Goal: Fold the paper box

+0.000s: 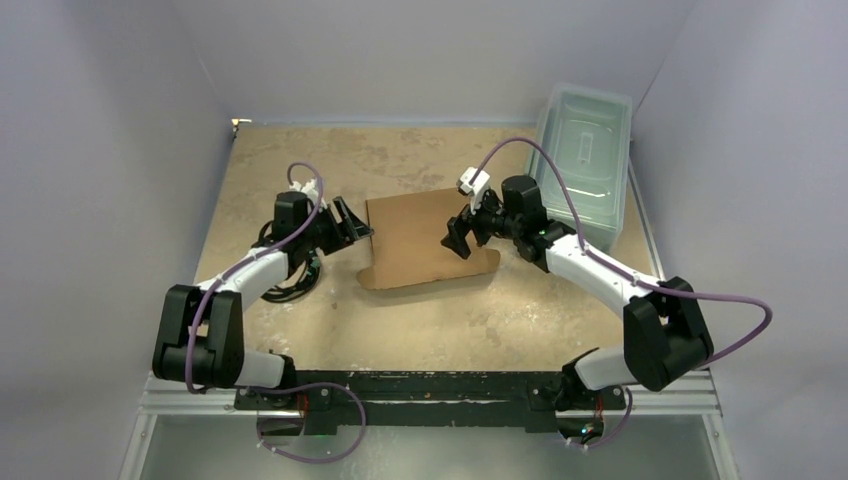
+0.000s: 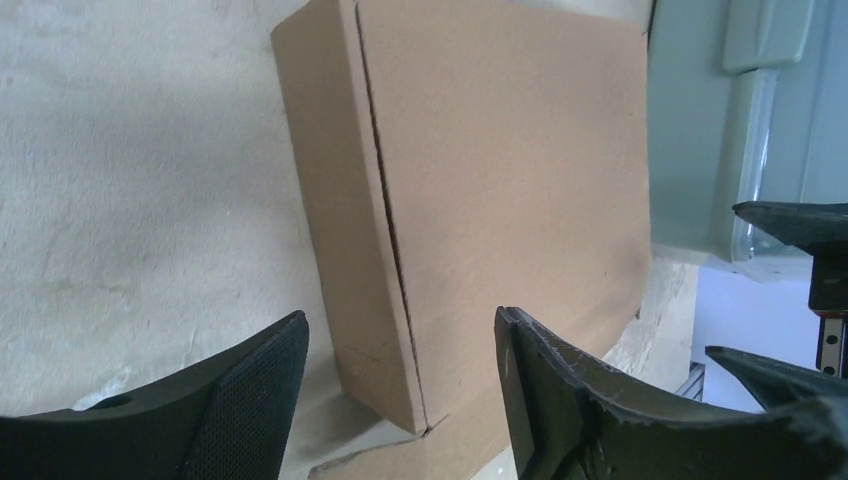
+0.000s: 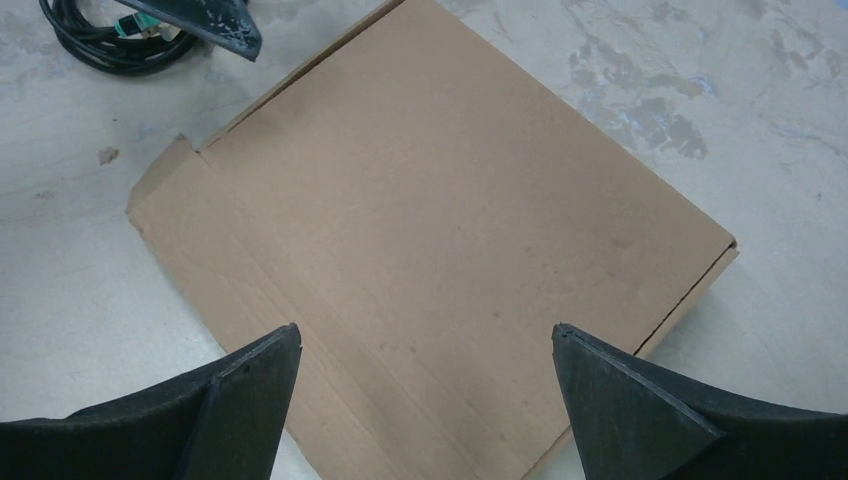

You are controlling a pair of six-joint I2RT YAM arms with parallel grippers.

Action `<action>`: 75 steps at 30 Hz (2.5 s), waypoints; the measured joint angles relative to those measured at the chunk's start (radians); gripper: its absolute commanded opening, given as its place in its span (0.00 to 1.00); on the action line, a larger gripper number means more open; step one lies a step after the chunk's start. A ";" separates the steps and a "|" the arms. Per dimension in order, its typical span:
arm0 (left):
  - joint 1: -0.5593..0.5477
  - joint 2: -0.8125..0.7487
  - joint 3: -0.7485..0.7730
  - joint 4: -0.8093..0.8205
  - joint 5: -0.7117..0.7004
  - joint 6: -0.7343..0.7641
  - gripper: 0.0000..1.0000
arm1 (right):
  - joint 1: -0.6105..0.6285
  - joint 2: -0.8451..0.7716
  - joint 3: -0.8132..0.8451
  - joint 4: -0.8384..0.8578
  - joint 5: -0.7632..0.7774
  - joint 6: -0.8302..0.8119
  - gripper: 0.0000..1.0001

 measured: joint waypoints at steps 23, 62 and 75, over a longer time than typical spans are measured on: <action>0.002 0.218 0.127 0.102 -0.014 -0.086 0.25 | 0.008 -0.024 -0.029 -0.109 -0.135 -0.232 0.99; 0.003 0.231 0.088 0.157 0.016 -0.113 0.00 | 0.025 -0.065 -0.029 -0.204 -0.209 -0.381 0.99; 0.032 0.165 -0.010 0.225 -0.011 -0.166 0.00 | 0.005 -0.016 0.046 -0.071 0.016 0.056 0.99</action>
